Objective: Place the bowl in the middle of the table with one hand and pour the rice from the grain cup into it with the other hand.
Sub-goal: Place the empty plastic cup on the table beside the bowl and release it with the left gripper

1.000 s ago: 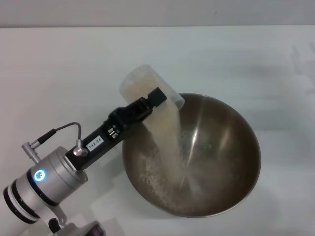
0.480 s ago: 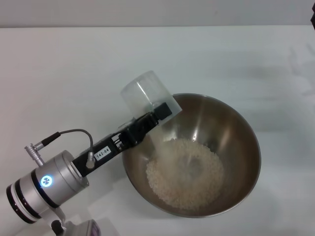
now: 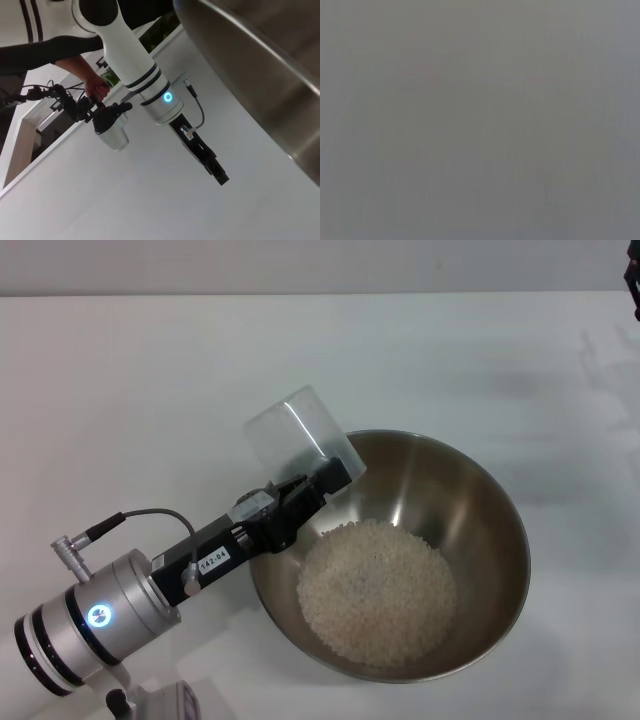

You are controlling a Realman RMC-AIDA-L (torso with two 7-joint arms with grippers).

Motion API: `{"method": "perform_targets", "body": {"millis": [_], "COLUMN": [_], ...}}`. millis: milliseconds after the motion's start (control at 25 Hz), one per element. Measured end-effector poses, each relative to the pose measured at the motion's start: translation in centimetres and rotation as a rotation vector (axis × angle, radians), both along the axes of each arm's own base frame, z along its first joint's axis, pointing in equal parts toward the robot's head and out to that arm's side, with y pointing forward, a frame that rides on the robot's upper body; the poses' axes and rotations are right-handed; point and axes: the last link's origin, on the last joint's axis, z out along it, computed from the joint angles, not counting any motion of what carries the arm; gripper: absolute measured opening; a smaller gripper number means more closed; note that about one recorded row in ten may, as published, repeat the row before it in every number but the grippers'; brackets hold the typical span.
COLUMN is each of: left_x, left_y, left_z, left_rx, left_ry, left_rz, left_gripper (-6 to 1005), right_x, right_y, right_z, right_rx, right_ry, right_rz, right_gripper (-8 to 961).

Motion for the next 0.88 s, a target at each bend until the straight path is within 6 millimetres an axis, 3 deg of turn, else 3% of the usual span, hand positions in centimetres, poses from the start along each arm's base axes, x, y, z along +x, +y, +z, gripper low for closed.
{"method": "perform_targets", "body": {"millis": [320, 560, 880], "left_x": [0.9, 1.2, -1.1], "left_y": [0.4, 1.7, 3.4], "left_z": [0.3, 1.7, 3.1], "left_rx": [-0.090, -0.316, -0.592], "left_ry": [-0.130, -0.471, -0.969], "left_rz": [0.084, 0.346, 0.743], "left_gripper": [96, 102, 110], "right_x": [-0.3, -0.9, -0.6], "right_y": [0.6, 1.1, 1.1], "right_z": [0.0, -0.4, -0.9], "right_rx": [0.003, -0.012, -0.031], "right_ry": [0.023, 0.032, 0.053], "right_rz": [-0.004, 0.002, -0.022], "right_gripper": [479, 479, 479]}}
